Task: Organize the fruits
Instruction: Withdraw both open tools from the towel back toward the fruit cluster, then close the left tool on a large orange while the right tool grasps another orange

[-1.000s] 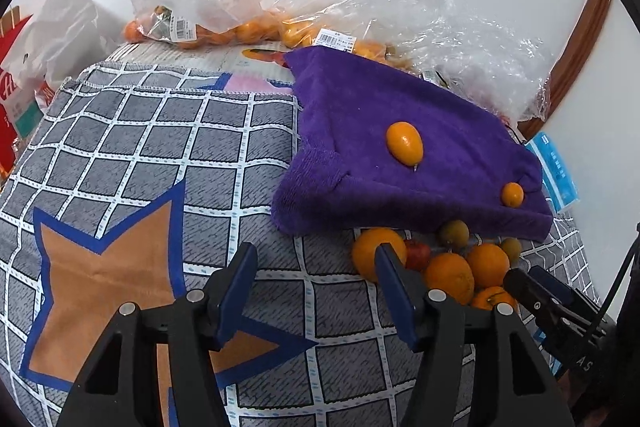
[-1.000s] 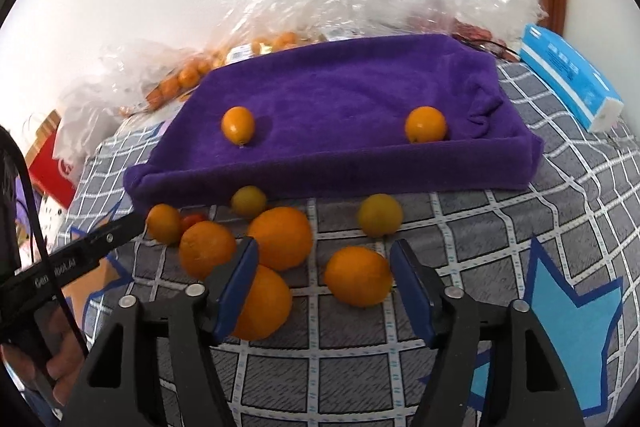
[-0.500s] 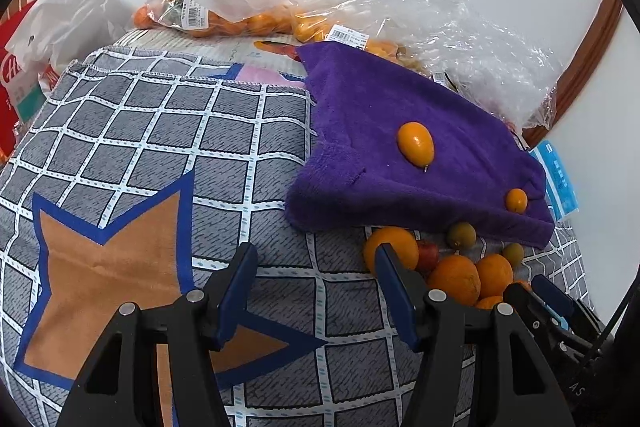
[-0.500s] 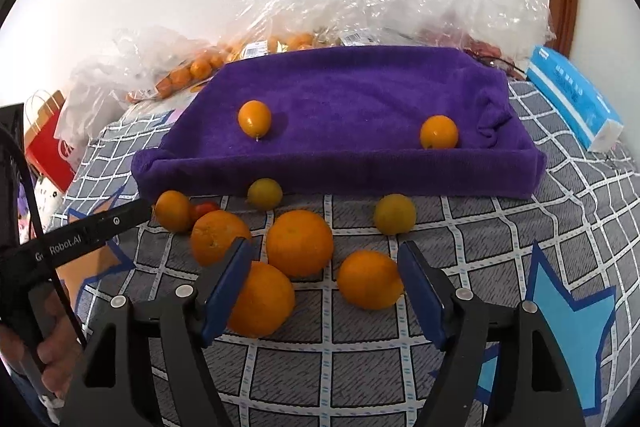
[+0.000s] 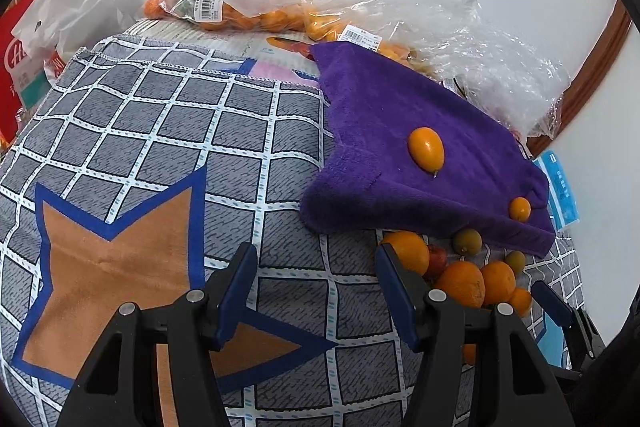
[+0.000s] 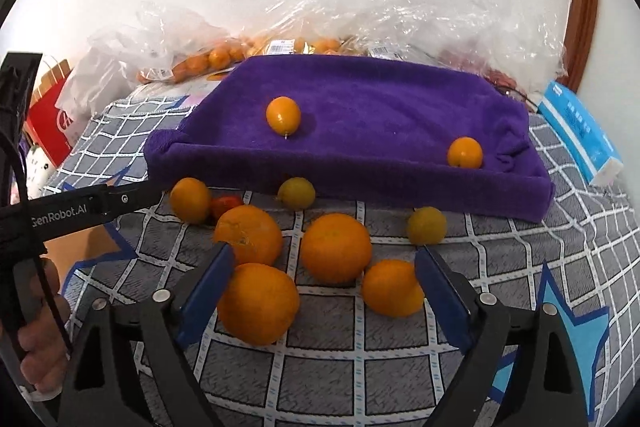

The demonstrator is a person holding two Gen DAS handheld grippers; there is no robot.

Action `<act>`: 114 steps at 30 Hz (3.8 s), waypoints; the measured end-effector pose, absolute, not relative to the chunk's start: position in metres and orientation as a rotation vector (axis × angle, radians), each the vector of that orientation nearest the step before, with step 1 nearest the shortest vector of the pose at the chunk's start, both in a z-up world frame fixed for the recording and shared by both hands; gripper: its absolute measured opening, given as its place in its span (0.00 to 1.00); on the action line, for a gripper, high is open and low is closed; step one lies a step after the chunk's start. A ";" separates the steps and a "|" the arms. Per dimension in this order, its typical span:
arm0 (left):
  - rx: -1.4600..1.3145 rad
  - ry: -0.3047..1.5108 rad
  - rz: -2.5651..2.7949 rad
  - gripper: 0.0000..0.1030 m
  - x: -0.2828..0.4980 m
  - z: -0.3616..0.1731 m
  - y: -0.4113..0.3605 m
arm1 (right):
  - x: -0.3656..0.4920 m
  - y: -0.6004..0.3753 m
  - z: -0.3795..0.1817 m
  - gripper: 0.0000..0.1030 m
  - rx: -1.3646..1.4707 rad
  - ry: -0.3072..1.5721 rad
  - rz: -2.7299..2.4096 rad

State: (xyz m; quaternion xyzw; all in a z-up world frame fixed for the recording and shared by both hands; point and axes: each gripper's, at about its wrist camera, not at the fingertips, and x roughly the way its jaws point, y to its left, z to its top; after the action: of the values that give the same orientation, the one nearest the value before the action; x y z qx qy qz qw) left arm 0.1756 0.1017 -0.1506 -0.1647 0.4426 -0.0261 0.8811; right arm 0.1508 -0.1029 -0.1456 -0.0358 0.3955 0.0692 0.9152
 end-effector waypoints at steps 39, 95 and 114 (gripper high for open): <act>-0.312 0.915 -0.017 0.61 0.177 -0.152 0.099 | 0.147 -0.176 -0.155 0.71 0.054 0.867 0.049; -0.164 0.884 -0.116 0.36 0.179 -0.156 0.038 | 0.172 -0.192 -0.165 0.39 0.081 0.881 0.134; -0.221 0.720 -0.177 0.32 0.159 -0.139 0.035 | 0.163 -0.195 -0.156 0.35 0.115 0.828 0.174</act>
State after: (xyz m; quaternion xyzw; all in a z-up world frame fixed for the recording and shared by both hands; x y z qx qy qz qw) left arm 0.1592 0.0352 -0.1392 -0.1079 0.3509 -0.0863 0.9262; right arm 0.1629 -0.1945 -0.1564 0.0555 0.4017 0.0845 0.9102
